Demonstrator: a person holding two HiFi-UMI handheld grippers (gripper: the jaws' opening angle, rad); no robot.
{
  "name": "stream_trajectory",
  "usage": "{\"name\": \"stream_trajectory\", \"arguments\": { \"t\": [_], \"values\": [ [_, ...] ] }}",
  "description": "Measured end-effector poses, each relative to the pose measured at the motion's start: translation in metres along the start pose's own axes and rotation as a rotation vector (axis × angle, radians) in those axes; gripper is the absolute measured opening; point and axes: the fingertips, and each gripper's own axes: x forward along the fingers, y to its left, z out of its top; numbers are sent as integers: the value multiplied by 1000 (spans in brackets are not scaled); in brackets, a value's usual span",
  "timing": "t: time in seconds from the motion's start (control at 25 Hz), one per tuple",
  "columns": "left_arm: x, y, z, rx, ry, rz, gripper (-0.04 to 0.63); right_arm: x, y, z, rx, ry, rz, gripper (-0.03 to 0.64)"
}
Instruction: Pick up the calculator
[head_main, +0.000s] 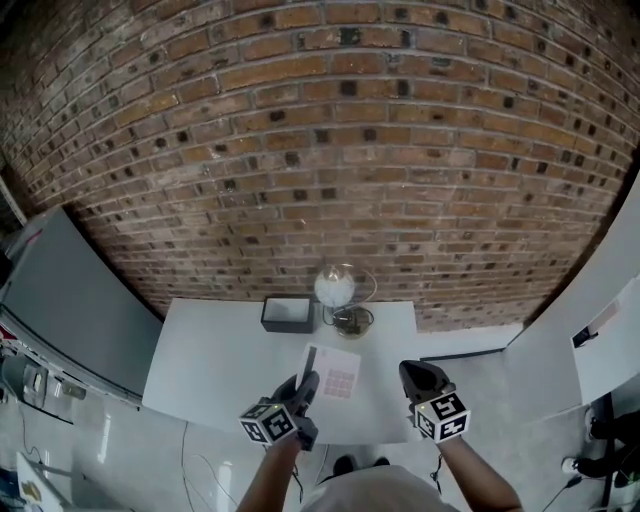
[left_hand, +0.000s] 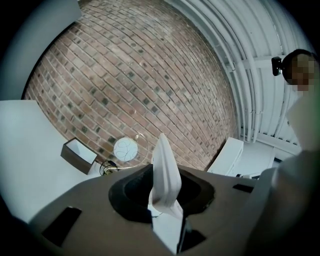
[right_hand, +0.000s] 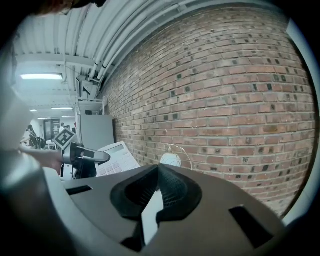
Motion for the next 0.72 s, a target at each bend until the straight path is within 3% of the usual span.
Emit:
{"name": "stream_trajectory", "arguments": {
  "t": [0.72],
  "values": [
    [-16,-9,10,17,-45,14,114,-19,-8,15,-43,-53,-17,11]
  ]
}}
